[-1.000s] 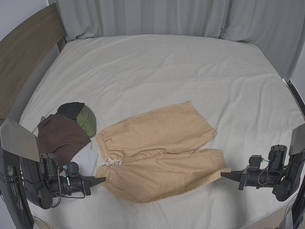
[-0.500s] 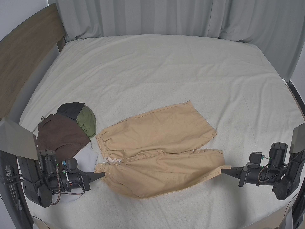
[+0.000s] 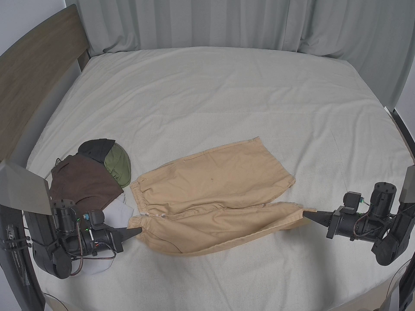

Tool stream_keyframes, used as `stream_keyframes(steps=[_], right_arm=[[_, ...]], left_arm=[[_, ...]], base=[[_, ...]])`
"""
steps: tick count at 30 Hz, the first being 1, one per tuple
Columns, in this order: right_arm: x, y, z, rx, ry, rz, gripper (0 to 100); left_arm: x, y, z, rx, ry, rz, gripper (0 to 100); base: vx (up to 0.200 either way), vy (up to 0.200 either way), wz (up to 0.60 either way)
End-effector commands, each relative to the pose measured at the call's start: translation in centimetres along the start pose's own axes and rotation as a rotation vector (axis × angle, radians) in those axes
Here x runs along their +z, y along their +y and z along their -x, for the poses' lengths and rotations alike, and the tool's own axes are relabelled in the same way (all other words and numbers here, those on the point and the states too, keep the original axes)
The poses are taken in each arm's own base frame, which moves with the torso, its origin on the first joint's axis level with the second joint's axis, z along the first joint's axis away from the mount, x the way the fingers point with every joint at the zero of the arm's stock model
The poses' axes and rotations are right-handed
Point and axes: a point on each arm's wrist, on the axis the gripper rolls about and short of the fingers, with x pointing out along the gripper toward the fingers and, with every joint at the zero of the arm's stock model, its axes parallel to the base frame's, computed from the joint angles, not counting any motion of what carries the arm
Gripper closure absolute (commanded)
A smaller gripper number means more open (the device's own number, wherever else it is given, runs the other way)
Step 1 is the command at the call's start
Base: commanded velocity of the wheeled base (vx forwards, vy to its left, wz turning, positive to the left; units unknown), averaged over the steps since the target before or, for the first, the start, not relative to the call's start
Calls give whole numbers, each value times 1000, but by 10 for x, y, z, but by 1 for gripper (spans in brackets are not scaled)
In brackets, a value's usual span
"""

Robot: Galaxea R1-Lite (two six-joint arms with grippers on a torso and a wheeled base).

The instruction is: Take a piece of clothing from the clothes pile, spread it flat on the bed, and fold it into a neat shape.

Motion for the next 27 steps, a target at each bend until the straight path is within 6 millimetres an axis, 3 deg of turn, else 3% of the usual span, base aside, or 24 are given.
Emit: stream_keyframes(steps=[1,10,27], right_arm=[[6,5,-3,17,-23,19,100],[13,12,-13,18,-52,26,100],[38,7,-27,39,-143,57,100]], left_arm=[[4,1,0,10,-18,-1,100],[13,-3,3,6,-54,16,100],[21,0,-1,31,-92,29,100]], base=[[0,0,0],[0,0,0],[0,0,0]])
